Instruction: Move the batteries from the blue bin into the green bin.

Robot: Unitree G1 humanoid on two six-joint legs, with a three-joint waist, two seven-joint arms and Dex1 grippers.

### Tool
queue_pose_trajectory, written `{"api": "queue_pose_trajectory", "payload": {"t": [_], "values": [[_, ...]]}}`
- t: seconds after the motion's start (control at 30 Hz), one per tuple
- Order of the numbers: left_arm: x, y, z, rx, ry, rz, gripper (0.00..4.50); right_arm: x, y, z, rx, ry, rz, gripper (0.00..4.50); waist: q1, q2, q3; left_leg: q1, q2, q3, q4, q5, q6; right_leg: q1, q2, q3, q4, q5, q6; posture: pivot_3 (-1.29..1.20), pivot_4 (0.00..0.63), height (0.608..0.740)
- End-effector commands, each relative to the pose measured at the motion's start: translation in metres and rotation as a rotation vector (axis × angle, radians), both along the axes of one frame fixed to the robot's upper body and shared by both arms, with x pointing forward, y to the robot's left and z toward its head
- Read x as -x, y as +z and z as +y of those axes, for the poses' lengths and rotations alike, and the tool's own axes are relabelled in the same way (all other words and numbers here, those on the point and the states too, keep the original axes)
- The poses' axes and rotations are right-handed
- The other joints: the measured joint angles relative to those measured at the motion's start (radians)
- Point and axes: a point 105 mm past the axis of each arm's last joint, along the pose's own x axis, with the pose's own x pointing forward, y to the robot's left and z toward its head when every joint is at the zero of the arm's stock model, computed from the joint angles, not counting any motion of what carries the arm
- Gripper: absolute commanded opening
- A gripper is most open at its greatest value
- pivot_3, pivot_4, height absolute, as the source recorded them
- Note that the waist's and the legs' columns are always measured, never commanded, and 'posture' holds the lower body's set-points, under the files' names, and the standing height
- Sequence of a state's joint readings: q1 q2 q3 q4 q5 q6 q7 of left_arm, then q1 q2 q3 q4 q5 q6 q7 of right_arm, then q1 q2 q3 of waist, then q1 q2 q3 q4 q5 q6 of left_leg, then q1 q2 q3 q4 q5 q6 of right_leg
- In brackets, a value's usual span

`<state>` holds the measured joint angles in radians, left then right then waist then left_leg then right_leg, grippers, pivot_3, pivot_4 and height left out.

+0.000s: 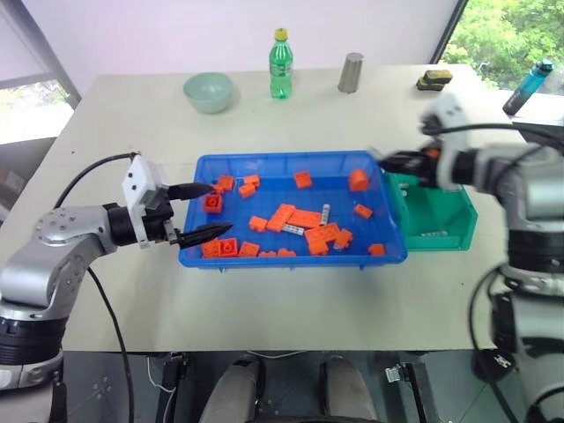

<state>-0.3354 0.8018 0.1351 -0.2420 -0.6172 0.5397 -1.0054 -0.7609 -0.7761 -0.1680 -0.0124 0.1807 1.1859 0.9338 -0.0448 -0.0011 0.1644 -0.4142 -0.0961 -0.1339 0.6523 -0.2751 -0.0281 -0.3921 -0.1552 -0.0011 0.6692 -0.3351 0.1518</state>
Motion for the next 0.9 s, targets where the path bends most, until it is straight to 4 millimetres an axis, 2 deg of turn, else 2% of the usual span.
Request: {"api": "queue_pose_trajectory", "payload": {"t": [0.03, 0.13, 0.2, 0.23, 0.27, 0.33, 0.37, 0.4, 0.47, 0.57, 0.63, 0.77, 0.83, 0.9], "values": [[-0.001, 0.011, -0.007, -0.002, -0.040, -0.049, 4.50, 0.023, 0.012, -0.013, 0.014, -0.025, -0.043, 0.06, -0.005, 0.000, 0.000, 0.000, 0.002, 0.002, 0.000, 0.000, 0.000, 0.000, 0.001, 0.000, 0.000, 0.000, 0.000, 0.00, 0.150, 0.727], [-0.001, 0.013, -0.009, -0.004, -0.054, -0.054, 4.50, 0.032, 0.007, -0.018, 0.058, -0.034, -0.050, 0.06, -0.018, 0.000, 0.000, 0.001, 0.004, 0.004, -0.001, 0.000, 0.000, 0.000, 0.002, 0.000, 0.000, 0.000, 0.000, 0.00, 0.150, 0.727], [-0.001, 0.014, -0.010, -0.003, -0.056, -0.057, 4.50, 0.034, 0.005, -0.016, 0.055, -0.029, -0.044, 1.18, -0.021, 0.000, 0.000, 0.001, 0.004, 0.004, -0.001, 0.000, 0.000, 0.000, 0.002, 0.000, 0.000, 0.000, 0.000, 0.00, 0.150, 0.727], [-0.001, 0.015, -0.010, -0.002, -0.056, -0.058, 4.50, 0.034, 0.004, -0.015, 0.065, -0.025, -0.045, 1.52, -0.020, 0.000, 0.000, 0.001, 0.004, 0.004, -0.001, 0.000, 0.000, 0.000, 0.002, 0.000, 0.000, 0.000, 0.000, 0.00, 0.150, 0.727], [-0.001, 0.015, -0.010, -0.002, -0.057, -0.058, 4.50, 0.034, 0.003, -0.014, 0.075, -0.021, -0.046, 2.07, -0.019, 0.000, 0.000, 0.001, 0.004, 0.004, -0.001, 0.000, 0.000, 0.000, 0.002, 0.000, 0.000, 0.000, 0.000, 0.00, 0.150, 0.727], [0.000, 0.015, -0.011, -0.003, -0.058, -0.060, 4.50, 0.031, 0.001, -0.012, 0.150, 0.003, -0.069, 3.16, -0.017, 0.000, 0.000, 0.001, 0.003, 0.003, 0.000, 0.000, 0.000, 0.000, 0.002, 0.000, 0.000, 0.000, 0.000, 0.00, 0.150, 0.727], [0.000, 0.016, -0.010, -0.004, -0.058, -0.061, 4.50, 0.028, 0.002, -0.010, 0.178, 0.020, -0.085, 3.51, -0.015, 0.000, 0.000, 0.001, 0.003, 0.003, 0.000, 0.000, 0.000, 0.000, 0.002, 0.000, 0.000, 0.000, 0.000, 0.00, 0.150, 0.727], [0.001, 0.016, -0.010, -0.004, -0.059, -0.062, 4.50, 0.026, 0.003, -0.008, 0.195, 0.033, -0.096, 3.51, -0.013, 0.000, 0.000, 0.001, 0.003, 0.003, 0.000, 0.000, 0.000, 0.001, 0.002, 0.000, 0.000, 0.000, 0.000, 0.00, 0.150, 0.727], [0.002, 0.017, -0.009, -0.005, -0.057, -0.063, 4.50, 0.020, 0.014, 0.010, 0.194, 0.104, -0.134, 3.51, -0.012, 0.000, 0.000, 0.001, 0.003, 0.003, 0.000, 0.000, 0.000, 0.001, 0.002, 0.000, 0.000, 0.000, 0.000, 0.00, 0.150, 0.727], [0.003, 0.017, -0.009, -0.011, -0.056, -0.063, 4.50, 0.012, 0.032, 0.053, 0.150, 0.239, -0.192, 3.51, -0.021, 0.000, 0.000, 0.001, 0.003, 0.003, 0.000, 0.000, 0.000, 0.000, 0.002, 0.000, -0.001, 0.000, 0.000, 0.00, 0.150, 0.727], [0.003, 0.016, -0.009, -0.014, -0.056, -0.063, 4.50, 0.012, 0.035, 0.084, 0.096, 0.334, -0.185, 3.51, -0.025, 0.000, 0.000, 0.001, 0.004, 0.003, -0.001, 0.000, 0.000, 0.000, 0.003, 0.000, -0.001, 0.000, 0.000, 0.00, 0.150, 0.727], [0.004, 0.015, -0.010, -0.020, -0.058, -0.063, 4.50, 0.019, 0.025, 0.127, 0.017, 0.464, -0.116, 3.51, -0.019, -0.001, -0.001, 0.001, 0.004, 0.002, -0.001, 0.000, 0.000, 0.001, 0.003, 0.000, 0.000, 0.000, 0.000, 0.00, 0.150, 0.727], [0.005, 0.014, -0.010, -0.026, -0.058, -0.064, 4.50, 0.024, 0.007, 0.149, -0.005, 0.522, -0.057, 3.51, -0.012, -0.001, -0.001, 0.000, 0.002, 0.000, 0.000, 0.000, 0.000, 0.001, 0.002, -0.001, 0.000, 0.000, 0.000, 0.00, 0.150, 0.727], [0.005, 0.014, -0.010, -0.027, -0.056, -0.065, 4.50, 0.027, -0.009, 0.164, -0.005, 0.555, -0.014, 3.51, -0.008, -0.001, -0.001, 0.000, 0.002, -0.001, 0.001, 0.000, 0.000, 0.001, 0.002, -0.001, 0.000, 0.000, 0.000, 0.00, 0.150, 0.727]]}}
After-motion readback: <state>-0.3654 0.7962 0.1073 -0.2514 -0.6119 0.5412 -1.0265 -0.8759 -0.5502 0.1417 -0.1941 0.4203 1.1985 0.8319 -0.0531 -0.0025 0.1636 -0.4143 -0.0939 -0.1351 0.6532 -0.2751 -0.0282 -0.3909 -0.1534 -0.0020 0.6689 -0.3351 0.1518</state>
